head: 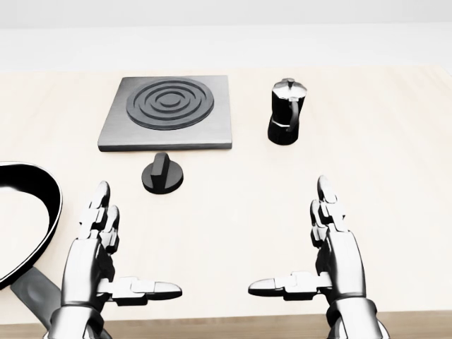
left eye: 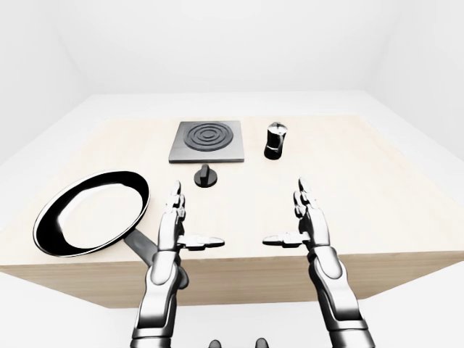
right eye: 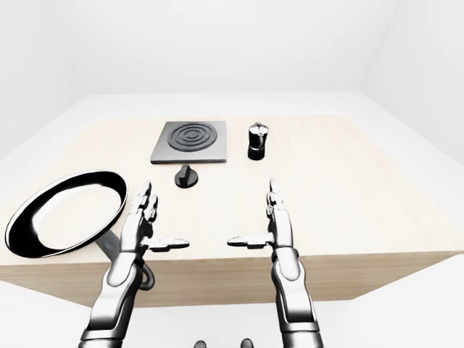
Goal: Turn on the stove.
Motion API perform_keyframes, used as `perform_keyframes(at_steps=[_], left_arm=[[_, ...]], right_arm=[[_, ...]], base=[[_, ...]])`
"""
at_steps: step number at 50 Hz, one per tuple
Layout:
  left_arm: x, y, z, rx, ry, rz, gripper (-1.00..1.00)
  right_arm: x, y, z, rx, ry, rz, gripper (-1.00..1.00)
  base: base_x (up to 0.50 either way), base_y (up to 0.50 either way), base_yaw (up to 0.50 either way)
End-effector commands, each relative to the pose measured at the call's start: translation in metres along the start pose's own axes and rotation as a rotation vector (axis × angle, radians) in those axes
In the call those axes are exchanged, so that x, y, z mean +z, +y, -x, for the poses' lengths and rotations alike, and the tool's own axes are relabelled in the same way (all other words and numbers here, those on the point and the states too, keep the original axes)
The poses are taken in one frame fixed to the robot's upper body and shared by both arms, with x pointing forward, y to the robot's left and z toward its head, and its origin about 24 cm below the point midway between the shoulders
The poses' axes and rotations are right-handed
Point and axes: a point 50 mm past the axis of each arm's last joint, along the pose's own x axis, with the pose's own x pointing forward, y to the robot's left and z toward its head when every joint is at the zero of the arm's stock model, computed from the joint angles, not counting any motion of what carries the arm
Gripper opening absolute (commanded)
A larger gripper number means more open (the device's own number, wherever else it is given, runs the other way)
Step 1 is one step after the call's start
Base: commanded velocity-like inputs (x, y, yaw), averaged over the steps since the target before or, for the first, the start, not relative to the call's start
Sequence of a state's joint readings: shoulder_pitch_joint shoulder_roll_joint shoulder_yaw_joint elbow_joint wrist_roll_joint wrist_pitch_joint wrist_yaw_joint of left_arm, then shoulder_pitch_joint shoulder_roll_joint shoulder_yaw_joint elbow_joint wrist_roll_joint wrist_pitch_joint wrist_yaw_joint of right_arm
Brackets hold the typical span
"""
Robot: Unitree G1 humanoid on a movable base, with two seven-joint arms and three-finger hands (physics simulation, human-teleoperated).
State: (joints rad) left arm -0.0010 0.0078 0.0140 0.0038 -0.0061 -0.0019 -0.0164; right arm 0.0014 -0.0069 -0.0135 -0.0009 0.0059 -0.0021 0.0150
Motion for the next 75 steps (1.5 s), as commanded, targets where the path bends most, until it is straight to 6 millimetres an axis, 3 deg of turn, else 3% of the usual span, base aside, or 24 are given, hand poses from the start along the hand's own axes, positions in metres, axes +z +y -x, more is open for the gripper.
perform_keyframes(at_steps=[1,24,75], left_arm=[[-0.0016,0.0061,-0.0001,-0.008,0.003,-0.005,1.00],[-0.0013,0.0052,0.0000,-0.009,0.015,-0.009,1.00],[-0.0042,0.0051,-0.0008,-0.012,0.024,-0.010,1.00]], right_arm=[[0.0004,-0.0060,0.0011,0.004,-0.004,0.003,1.00],[-0.0012,-0.0057,0.0011,0.008,0.001,0.006,1.00],[-0.0024,-0.0056,0.0005,0.008,0.008,0.003,1.00]], base=[[0.00,0.00,0.00],[0.01,0.00,0.00],[0.26,0.00,0.00]])
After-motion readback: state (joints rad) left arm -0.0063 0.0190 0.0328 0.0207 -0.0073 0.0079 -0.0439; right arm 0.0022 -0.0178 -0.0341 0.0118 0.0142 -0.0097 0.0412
